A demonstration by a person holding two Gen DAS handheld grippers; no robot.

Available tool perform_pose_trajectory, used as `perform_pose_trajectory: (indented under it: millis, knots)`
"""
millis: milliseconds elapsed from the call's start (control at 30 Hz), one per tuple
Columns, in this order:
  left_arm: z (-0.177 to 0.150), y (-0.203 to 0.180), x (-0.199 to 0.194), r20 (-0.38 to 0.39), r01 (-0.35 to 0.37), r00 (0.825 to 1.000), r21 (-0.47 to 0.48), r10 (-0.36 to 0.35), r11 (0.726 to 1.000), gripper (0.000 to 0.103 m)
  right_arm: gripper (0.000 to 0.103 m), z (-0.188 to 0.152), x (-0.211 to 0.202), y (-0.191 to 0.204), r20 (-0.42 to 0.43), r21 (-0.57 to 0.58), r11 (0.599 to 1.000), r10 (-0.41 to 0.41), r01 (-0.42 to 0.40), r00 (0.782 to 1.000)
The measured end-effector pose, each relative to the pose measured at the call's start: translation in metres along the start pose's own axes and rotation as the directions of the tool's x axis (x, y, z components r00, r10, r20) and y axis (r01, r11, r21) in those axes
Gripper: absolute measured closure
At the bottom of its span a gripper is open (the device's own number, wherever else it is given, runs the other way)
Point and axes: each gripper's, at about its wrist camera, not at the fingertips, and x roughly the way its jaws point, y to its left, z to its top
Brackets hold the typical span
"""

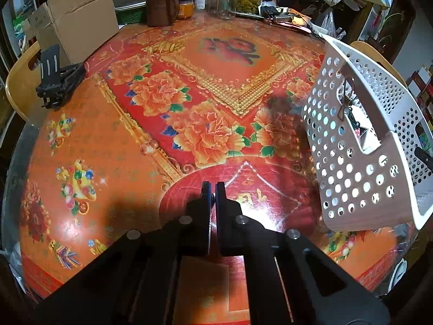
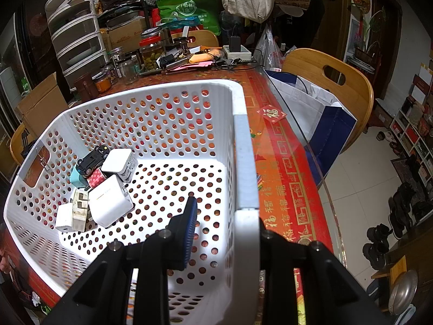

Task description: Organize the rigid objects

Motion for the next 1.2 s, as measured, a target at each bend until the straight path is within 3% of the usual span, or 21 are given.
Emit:
perform_pose_trajectory:
  millis: [933,1200]
  knots:
    - [0.004,0.000,-0.036,0.067,0.012,0.998,-0.004,-0.012,1.000,0.101,0.075,0.000,0.000,0.000,-0.001,-0.001,1.000,0.000,0.000,1.000]
    - [0.014,-0.008,-0.062,0.114,0.014,0.993,0.018,-0.016,1.000,0.102,0.075,0.000,0.000,0.000,0.000,0.000,1.000,0.000,0.000,1.000]
